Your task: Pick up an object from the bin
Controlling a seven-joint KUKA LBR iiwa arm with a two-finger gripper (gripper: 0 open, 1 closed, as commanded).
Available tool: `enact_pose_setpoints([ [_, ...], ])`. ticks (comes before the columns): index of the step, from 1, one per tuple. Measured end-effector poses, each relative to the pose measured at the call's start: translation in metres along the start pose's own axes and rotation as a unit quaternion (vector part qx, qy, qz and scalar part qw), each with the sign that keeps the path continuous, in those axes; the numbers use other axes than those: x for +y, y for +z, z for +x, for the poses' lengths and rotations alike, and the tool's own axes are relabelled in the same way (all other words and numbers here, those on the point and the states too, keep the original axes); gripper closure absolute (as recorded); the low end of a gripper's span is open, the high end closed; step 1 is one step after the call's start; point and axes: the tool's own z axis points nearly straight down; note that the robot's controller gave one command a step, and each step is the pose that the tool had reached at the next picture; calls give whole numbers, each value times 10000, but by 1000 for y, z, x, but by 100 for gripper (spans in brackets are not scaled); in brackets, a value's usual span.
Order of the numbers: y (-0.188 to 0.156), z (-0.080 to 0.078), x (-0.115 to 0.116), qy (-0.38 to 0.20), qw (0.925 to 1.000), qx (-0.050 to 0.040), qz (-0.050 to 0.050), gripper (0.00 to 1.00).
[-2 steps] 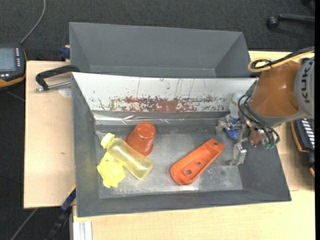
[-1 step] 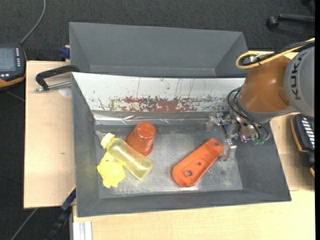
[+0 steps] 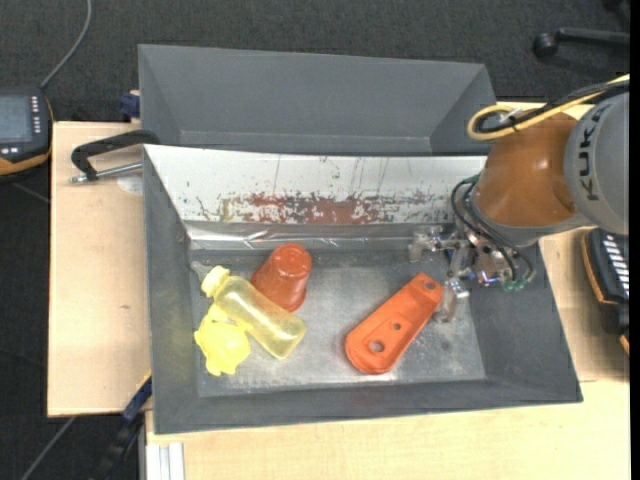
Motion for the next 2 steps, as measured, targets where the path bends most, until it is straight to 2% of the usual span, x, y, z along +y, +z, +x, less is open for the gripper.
enact_pose_setpoints([
  [1,13,6,23,-128,9999,0,1,100],
  [2,13,6,23,-128,9999,0,1,100],
])
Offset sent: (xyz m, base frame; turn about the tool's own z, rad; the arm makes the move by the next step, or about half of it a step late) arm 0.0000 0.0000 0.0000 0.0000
